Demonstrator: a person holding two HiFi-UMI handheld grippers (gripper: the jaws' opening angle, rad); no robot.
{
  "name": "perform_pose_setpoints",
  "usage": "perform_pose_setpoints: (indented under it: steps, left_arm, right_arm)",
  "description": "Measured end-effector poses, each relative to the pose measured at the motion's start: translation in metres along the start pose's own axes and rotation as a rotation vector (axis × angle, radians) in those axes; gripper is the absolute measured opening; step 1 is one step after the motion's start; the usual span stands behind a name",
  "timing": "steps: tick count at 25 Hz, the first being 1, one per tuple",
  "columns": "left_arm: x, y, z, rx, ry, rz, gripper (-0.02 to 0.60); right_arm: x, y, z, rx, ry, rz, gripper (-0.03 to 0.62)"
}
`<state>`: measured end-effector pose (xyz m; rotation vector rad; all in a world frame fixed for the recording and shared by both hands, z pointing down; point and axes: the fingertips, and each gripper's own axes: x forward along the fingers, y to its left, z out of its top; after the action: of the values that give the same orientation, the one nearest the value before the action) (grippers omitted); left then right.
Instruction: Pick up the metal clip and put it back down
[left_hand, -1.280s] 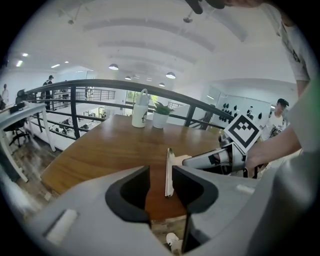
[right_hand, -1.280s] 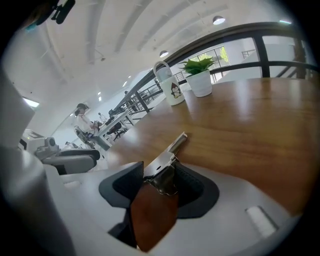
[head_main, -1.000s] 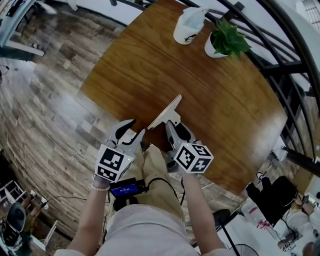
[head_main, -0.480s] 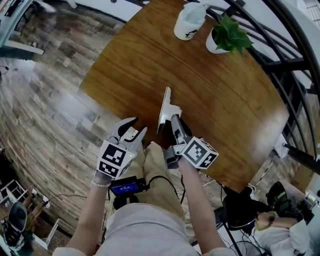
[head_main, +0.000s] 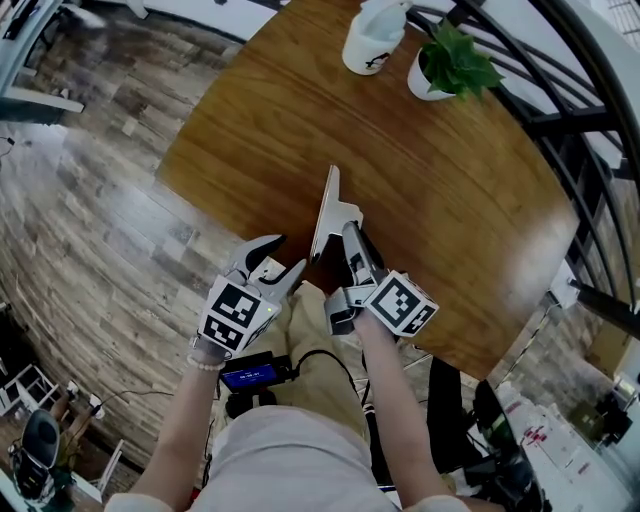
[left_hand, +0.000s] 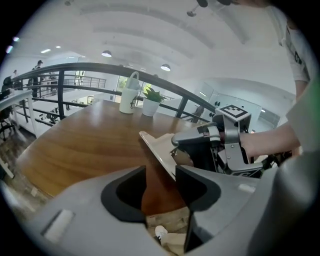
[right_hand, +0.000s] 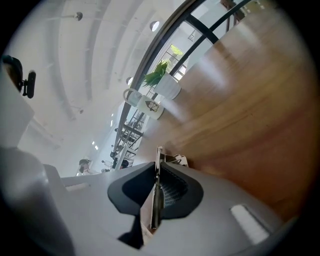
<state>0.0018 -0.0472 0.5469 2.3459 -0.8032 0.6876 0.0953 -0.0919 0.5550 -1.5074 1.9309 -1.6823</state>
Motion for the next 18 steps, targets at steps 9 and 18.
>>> perform_pose_setpoints:
  steps: [9,18]
  left_arm:
    - [0.011,-0.015,-0.010,0.051,0.043,-0.071,0.227]
    - [0.016,-0.016,-0.006,0.065,0.029,-0.065,0.233]
  right_arm:
    - [-0.003,0.007,0.007,0.085,-0.060,0.017,0.051]
    - [-0.008,0.019,0.011,0.133,-0.100,0.052,0.051]
